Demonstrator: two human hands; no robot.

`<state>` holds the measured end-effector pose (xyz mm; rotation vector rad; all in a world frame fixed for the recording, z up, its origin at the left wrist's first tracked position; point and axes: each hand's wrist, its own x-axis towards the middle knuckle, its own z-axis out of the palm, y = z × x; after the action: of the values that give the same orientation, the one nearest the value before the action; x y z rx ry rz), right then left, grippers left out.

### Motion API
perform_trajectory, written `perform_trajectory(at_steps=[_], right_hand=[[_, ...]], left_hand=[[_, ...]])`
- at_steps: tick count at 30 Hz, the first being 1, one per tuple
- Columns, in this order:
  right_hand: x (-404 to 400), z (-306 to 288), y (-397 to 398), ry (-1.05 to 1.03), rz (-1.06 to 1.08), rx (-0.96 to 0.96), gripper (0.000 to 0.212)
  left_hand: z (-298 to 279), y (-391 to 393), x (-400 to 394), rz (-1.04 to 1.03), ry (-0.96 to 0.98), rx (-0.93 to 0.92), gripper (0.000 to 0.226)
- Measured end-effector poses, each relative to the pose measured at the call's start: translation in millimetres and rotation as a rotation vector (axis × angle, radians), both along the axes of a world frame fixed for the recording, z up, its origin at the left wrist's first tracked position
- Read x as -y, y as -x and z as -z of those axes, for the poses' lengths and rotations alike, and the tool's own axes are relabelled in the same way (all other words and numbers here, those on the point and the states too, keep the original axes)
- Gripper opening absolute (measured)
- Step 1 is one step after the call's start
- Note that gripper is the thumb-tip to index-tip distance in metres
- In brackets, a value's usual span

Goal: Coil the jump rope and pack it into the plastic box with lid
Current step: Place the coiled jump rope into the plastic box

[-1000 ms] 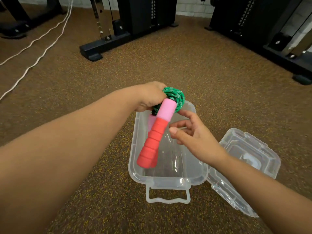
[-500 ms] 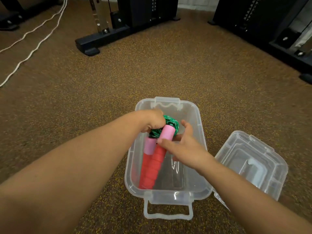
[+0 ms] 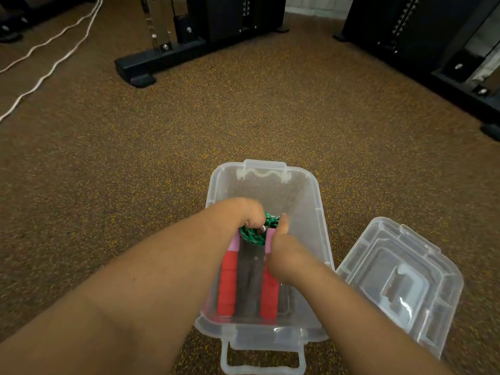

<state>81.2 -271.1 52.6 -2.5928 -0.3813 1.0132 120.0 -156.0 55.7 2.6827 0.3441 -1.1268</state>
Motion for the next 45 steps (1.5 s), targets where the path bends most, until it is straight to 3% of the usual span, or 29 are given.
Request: perform_trajectory(at_steps=[5, 13, 16, 20, 25, 31, 36, 40, 45], right_hand=[[-4, 15, -4, 0.050, -0.084, 0.060, 0.088], [-9, 29, -12, 0.112, -0.156, 0.062, 0.088], [-10, 31, -15, 0.117, -0.151, 0.027, 0.089], [-17, 31, -20, 0.147, -0.104, -0.016, 0.087], [-15, 20, -11, 0.194, -0.153, 0.037, 0.090], [19, -45, -7, -0.046, -0.467, 0.426, 0.074], [90, -90, -37, -0.305, -0.330, 0.729, 0.051], [155, -80, -39, -0.185, -0.346, 0.726, 0.046], [221, -47, -18, 0.053, -0.523, 0.626, 0.046]], left_hand=[[9, 0, 2, 0.095, -0.058, -0.016, 0.043], [15, 6, 10, -0.068, -0.157, 0.173, 0.046], [13, 20, 20, -0.010, -0.204, 0.198, 0.053], [23, 48, 21, 0.192, -0.292, -0.006, 0.097], [19, 47, 17, 0.212, -0.275, -0.072, 0.086], [-27, 45, 23, 0.117, -0.134, 0.230, 0.082], [-69, 51, 63, 0.165, -0.009, 0.524, 0.068], [-77, 60, 104, 0.290, 0.076, 0.638, 0.064], [-69, 68, 153, 0.416, 0.109, 0.654, 0.060]])
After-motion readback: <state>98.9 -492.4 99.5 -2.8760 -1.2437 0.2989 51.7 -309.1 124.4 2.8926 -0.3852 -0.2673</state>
